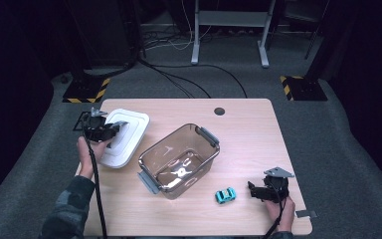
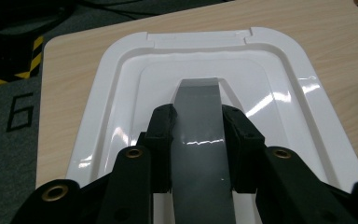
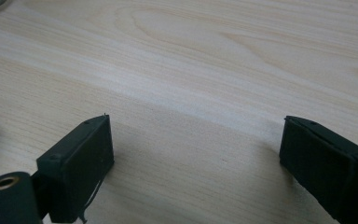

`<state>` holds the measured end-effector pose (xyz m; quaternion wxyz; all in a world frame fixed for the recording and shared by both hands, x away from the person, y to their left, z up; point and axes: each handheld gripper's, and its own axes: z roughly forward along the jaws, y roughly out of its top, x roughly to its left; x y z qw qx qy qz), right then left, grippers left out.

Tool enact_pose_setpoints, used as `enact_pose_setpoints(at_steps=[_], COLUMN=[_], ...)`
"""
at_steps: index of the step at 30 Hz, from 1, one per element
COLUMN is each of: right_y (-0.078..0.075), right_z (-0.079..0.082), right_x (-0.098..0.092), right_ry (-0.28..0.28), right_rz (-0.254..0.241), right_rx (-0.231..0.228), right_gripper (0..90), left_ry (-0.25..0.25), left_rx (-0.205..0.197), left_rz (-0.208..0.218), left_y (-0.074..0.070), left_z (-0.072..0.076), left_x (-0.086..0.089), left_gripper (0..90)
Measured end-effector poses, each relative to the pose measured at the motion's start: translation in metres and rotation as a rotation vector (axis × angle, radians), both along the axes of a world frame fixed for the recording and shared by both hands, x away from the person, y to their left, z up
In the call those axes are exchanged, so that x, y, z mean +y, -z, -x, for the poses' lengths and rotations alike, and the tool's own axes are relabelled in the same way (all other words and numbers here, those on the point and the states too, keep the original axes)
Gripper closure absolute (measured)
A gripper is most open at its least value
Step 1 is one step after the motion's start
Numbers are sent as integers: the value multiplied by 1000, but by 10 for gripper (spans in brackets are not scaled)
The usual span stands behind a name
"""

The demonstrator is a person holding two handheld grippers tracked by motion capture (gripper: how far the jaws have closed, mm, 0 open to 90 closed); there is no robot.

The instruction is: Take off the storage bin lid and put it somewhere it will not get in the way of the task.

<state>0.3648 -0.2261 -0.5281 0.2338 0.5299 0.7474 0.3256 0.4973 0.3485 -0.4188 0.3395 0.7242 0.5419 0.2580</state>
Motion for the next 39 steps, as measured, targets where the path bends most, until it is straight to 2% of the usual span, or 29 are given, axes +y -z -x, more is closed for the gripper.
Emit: enact_pose_setpoints(at_steps=[2, 5, 8, 16, 23, 26, 28, 30, 32, 39], right_y=[0, 0, 0, 0, 0, 0, 0, 0, 0, 0], right_z=[0, 0, 0, 0, 0, 0, 0, 0, 0, 0], right_x=[0, 0, 0, 0, 0, 0, 0, 0, 0, 0], right_ry=[0, 0, 1, 2, 1, 3, 3, 2, 2, 2], right_rz=[0, 0, -1, 0, 0, -1, 0, -1, 0, 0], right_rx=[0, 1, 1, 1, 0, 1, 0, 0, 0, 0], right_gripper=[90, 90, 90, 90, 91, 91, 91, 91, 91, 91], left_ry=[-18, -35, -64, -115, -125, -126, -125, -117, -108, -57], left_rx=[22, 35, 67, 99, 105, 97, 95, 101, 107, 106], left_rz=[15, 16, 19, 5, -36, -35, -41, -40, -22, -7], left_y=[8, 17, 25, 52, 70, 70, 68, 65, 63, 56], left_z=[-4, -9, -14, -18, -18, -18, -18, -16, -14, -3], left_x=[2, 6, 10, 16, 14, 14, 13, 12, 11, 9], left_gripper=[665, 665, 665, 665, 663, 657, 585, 458, 363, 199])
